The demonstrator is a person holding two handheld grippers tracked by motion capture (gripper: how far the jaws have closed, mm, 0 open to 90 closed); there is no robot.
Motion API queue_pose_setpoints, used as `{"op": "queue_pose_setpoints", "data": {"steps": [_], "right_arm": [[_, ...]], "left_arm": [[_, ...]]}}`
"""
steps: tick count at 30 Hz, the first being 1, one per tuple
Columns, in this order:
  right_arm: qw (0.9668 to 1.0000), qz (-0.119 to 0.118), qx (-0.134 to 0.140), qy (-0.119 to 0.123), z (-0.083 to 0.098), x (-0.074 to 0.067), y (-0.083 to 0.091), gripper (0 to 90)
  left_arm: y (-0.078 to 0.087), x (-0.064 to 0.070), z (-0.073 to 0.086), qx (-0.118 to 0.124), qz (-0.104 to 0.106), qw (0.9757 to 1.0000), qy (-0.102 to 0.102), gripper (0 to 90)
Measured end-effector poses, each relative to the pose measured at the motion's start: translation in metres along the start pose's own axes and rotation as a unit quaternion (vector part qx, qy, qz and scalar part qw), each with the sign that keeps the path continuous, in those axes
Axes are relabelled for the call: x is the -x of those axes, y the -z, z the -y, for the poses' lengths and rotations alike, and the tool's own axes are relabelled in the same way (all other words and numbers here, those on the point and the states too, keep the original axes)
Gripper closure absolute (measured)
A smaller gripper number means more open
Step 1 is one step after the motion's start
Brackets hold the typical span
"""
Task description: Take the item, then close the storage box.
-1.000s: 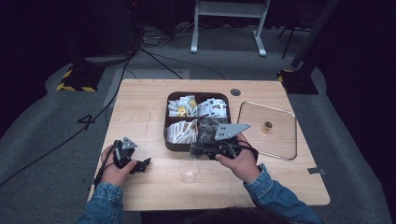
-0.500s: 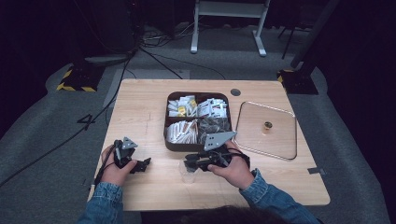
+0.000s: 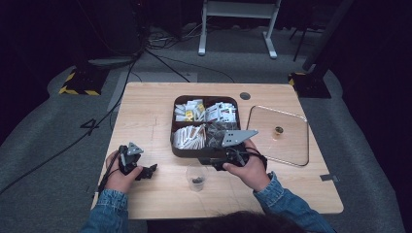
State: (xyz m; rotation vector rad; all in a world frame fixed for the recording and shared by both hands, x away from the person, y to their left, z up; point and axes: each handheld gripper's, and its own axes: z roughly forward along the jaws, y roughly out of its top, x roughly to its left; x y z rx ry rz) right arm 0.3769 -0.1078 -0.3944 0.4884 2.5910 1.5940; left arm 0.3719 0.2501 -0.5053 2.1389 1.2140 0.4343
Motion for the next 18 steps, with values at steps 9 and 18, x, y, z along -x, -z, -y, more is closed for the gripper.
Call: {"op": "queue_pose_setpoints", "data": {"steps": [9,18], "right_arm": [[0.9992,0.032,0.019,-0.013,-0.003,0.014,0.014,57.6],[0.9958,0.079,0.032,-0.034,-0.002,0.035,0.032,55.3]], "left_arm": [[0.000,0.000,0.000,-0.001,0.001,1.0000,-0.002,0.2],[0.000,0.001,0.000,-0.001,-0.001,1.0000,0.001,0.4]]}}
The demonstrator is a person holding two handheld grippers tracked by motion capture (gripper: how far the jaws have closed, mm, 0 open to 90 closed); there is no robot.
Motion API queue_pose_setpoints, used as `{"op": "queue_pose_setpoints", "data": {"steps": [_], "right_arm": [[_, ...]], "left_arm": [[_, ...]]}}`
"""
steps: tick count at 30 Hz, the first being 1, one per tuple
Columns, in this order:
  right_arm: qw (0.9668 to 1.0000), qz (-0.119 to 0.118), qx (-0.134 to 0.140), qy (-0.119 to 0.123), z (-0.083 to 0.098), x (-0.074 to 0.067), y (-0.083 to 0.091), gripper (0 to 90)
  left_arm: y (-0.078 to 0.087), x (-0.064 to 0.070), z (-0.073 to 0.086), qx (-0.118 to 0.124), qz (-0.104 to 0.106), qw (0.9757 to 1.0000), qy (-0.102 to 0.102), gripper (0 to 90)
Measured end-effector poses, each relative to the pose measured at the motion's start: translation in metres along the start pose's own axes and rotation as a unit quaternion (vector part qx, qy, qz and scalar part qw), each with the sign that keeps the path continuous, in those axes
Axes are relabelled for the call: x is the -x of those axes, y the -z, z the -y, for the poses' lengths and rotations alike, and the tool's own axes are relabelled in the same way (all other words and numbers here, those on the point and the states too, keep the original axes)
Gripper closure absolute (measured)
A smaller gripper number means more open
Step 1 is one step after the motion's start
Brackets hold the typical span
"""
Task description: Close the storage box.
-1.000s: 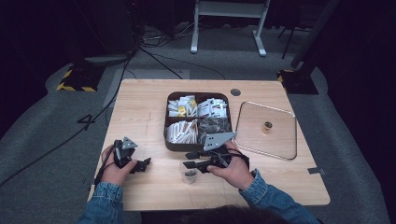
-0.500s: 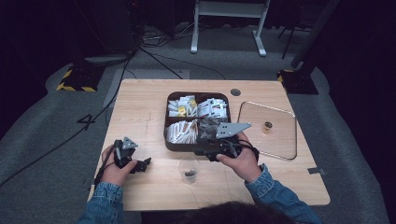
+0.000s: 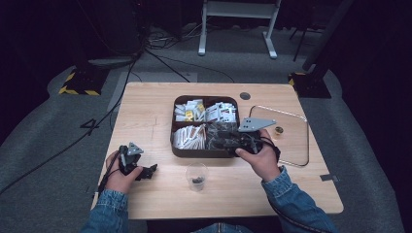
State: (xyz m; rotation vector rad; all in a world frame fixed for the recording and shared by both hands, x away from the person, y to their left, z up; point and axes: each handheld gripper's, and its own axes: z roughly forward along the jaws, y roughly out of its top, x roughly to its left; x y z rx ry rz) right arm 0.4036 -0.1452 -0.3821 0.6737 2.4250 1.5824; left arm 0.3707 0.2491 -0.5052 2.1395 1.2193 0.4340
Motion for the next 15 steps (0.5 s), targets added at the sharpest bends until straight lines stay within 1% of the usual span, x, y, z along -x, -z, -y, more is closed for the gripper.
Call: {"op": "queue_pose_setpoints", "data": {"steps": [5,8,12,15], "right_arm": [[0.9995,0.031,0.006,-0.008,-0.002,0.016,0.009,53.9],[0.9989,0.043,0.007,-0.017,-0.001,0.024,0.014,52.1],[0.9974,0.068,0.004,-0.025,0.002,0.035,0.020,50.1],[0.9960,0.082,0.006,-0.034,0.004,0.043,0.025,48.4]], "left_arm": [[0.000,0.000,0.000,0.000,0.002,1.0000,0.000,0.4],[0.000,0.000,0.000,0.000,0.002,1.0000,0.000,0.4],[0.000,0.000,0.001,-0.001,0.003,1.0000,-0.001,0.3],[0.000,0.000,0.001,0.000,0.004,1.0000,0.001,0.3]]}}
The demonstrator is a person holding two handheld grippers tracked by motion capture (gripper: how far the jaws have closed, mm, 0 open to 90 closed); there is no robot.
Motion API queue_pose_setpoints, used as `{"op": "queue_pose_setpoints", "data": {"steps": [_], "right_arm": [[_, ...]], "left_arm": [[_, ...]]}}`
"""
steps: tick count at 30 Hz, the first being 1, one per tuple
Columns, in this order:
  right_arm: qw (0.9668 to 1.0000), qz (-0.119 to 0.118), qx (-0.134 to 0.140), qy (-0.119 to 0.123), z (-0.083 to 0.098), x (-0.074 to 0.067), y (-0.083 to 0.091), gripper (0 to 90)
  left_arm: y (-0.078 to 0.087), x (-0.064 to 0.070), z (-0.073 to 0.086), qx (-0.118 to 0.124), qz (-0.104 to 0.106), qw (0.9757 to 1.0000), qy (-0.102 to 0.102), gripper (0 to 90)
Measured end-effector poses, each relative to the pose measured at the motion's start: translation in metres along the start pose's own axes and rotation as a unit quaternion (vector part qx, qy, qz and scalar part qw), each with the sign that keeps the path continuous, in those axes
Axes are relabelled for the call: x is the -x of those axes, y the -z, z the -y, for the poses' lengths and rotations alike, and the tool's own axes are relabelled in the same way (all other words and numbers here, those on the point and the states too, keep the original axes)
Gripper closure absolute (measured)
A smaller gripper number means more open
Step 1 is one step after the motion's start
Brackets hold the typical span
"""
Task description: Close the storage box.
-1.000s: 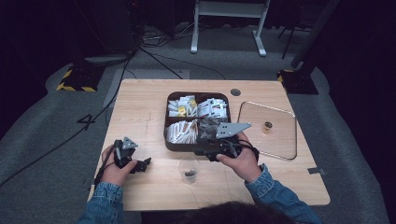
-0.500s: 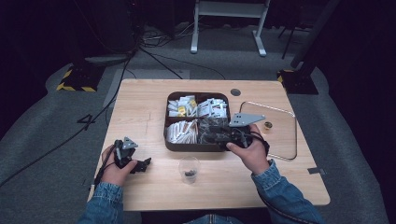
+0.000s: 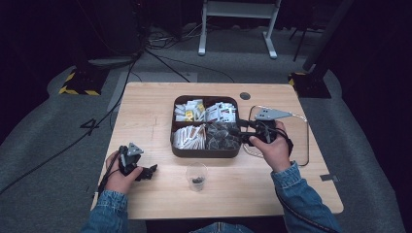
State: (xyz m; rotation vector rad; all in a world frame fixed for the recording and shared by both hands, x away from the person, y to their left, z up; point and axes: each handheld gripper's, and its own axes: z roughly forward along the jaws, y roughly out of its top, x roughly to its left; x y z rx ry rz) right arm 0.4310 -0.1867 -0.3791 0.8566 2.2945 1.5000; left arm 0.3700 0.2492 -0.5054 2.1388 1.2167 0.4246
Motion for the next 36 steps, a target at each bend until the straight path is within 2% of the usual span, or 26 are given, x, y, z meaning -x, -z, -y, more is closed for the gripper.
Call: {"op": "queue_pose_setpoints", "data": {"steps": [5,11,16,22,36], "right_arm": [[0.9994,0.033,0.004,-0.010,0.002,0.014,0.006,45.0],[0.9970,0.074,0.002,-0.022,0.008,0.037,0.014,42.3],[0.9944,0.099,-0.009,-0.035,0.013,0.054,0.021,41.0],[0.9902,0.133,-0.016,-0.037,0.016,0.071,0.035,40.1],[0.9822,0.173,-0.029,-0.067,0.035,0.101,0.041,37.3]], "left_arm": [[0.000,0.000,0.000,0.000,-0.001,1.0000,-0.001,0.3],[0.000,0.000,0.000,0.000,-0.001,1.0000,-0.001,0.3],[0.000,0.000,0.000,0.000,-0.001,1.0000,-0.001,0.3],[0.000,0.000,0.000,0.000,-0.001,1.0000,-0.001,0.3],[0.000,0.000,0.000,0.000,0.000,1.0000,0.000,0.3]]}}
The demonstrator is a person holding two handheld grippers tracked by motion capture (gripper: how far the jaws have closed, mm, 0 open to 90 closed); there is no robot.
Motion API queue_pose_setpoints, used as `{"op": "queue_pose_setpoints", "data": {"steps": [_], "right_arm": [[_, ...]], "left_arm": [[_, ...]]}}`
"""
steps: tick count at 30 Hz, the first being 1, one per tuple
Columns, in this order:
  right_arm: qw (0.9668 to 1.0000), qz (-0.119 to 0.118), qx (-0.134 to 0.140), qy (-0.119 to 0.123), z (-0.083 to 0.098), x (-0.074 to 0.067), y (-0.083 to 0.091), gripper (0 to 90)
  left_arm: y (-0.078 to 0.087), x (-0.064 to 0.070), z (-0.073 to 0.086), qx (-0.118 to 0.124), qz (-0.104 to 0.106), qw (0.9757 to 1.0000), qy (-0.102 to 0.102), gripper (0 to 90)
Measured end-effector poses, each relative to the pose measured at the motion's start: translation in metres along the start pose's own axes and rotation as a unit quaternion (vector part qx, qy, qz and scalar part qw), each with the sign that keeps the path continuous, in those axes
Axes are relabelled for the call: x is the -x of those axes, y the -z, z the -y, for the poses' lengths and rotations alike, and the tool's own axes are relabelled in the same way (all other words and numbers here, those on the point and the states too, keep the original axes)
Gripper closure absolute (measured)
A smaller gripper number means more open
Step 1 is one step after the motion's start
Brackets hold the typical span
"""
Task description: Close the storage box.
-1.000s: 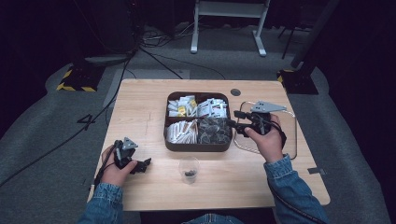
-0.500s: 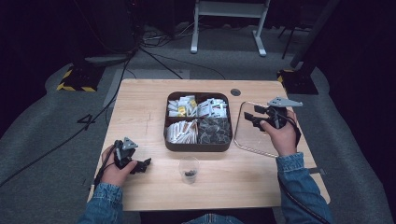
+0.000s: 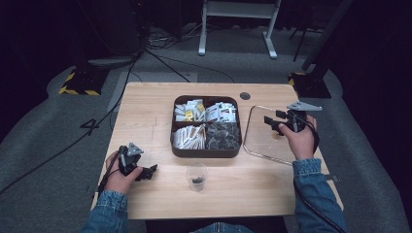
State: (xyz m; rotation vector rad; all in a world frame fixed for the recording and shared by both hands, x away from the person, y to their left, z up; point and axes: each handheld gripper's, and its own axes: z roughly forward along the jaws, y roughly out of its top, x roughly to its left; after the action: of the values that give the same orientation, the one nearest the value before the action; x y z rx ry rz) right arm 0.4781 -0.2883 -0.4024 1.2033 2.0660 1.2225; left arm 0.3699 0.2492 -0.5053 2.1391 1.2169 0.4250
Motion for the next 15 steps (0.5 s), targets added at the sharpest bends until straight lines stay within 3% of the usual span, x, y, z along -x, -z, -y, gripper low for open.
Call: {"op": "queue_pose_setpoints", "data": {"steps": [6,15], "right_arm": [[0.9997,0.014,0.002,-0.020,0.009,0.014,-0.005,33.0],[0.9969,0.061,-0.021,-0.046,0.032,0.038,-0.020,27.9]], "left_arm": [[0.000,0.000,0.000,0.000,0.000,1.0000,-0.001,0.3],[0.000,0.000,0.000,0.000,0.000,1.0000,0.000,0.3]]}}
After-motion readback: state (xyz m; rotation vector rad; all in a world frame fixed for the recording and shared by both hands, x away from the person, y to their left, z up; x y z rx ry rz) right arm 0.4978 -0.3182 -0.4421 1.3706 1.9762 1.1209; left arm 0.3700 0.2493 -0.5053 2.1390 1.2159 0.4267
